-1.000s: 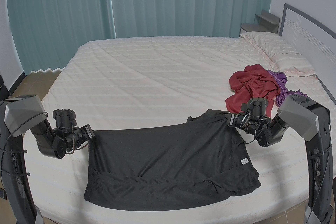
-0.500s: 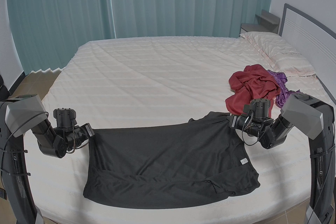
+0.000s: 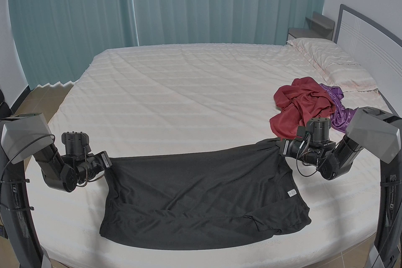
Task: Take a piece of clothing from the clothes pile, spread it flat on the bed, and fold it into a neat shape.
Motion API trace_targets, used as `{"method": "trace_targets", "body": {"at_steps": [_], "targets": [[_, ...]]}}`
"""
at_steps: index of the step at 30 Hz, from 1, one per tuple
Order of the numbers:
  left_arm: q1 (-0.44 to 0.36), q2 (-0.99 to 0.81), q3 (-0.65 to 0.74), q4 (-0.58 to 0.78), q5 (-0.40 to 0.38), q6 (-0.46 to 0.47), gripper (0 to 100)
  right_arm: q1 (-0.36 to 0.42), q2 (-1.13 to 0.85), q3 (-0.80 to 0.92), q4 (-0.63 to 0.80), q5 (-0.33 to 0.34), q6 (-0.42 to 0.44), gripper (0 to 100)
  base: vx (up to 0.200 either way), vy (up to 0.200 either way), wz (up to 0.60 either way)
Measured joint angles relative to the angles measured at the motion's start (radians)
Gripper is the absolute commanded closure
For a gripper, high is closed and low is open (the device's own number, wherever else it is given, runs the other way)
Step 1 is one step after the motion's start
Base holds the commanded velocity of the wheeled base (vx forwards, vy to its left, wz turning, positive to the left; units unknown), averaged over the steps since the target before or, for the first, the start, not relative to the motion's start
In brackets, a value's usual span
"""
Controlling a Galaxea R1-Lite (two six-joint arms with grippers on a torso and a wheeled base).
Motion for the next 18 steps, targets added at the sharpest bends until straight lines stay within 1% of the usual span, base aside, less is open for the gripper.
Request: {"method": "trace_targets", "body": {"at_steps": [9, 14, 18], "targets": [[0.0, -0.058, 0.046, 0.0, 0.0, 0.014, 100, -0.002, -0.051, 0.075, -0.039, 0.003, -0.009, 100, 0.0, 0.0, 0.0], [0.0, -0.08, 0.051, -0.002, 0.001, 0.015, 100, -0.001, -0.058, 0.064, -0.091, -0.01, -0.005, 100, 0.0, 0.0, 0.0], [0.001, -0.084, 0.055, -0.002, 0.005, 0.018, 100, -0.001, -0.052, 0.067, -0.093, -0.015, -0.006, 100, 0.0, 0.0, 0.0]]}}
